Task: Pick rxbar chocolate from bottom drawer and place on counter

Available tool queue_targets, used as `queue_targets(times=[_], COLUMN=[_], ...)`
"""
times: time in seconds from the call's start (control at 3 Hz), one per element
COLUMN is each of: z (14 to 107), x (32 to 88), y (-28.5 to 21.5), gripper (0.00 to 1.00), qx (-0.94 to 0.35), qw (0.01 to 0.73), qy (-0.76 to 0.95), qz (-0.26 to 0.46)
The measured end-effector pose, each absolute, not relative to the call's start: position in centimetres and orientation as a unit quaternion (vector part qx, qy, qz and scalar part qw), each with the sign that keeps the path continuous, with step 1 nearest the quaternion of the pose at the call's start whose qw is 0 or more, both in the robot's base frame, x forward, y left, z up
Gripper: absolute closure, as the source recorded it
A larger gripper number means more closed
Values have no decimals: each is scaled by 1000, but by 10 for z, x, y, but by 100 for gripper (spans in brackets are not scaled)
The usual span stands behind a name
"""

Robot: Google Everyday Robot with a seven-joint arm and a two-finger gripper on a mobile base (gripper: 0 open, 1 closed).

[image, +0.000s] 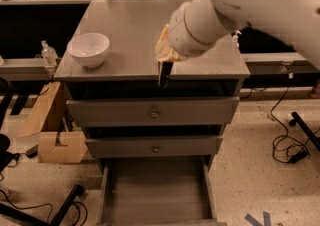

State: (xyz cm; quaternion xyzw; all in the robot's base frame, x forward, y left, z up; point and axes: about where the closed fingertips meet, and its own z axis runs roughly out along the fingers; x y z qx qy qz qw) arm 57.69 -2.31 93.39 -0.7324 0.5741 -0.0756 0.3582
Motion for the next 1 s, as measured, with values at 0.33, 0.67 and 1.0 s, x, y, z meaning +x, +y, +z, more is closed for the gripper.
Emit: queue_targets(times=[0.33,0.67,1.0], z=[981,971,929], x=[621,667,712], y=[-14,-10,16], gripper=[100,100,100], qx=[-760,-793,-833], qw=[323,266,199], qy=[554,537,508], qz=[-108,-112,-88])
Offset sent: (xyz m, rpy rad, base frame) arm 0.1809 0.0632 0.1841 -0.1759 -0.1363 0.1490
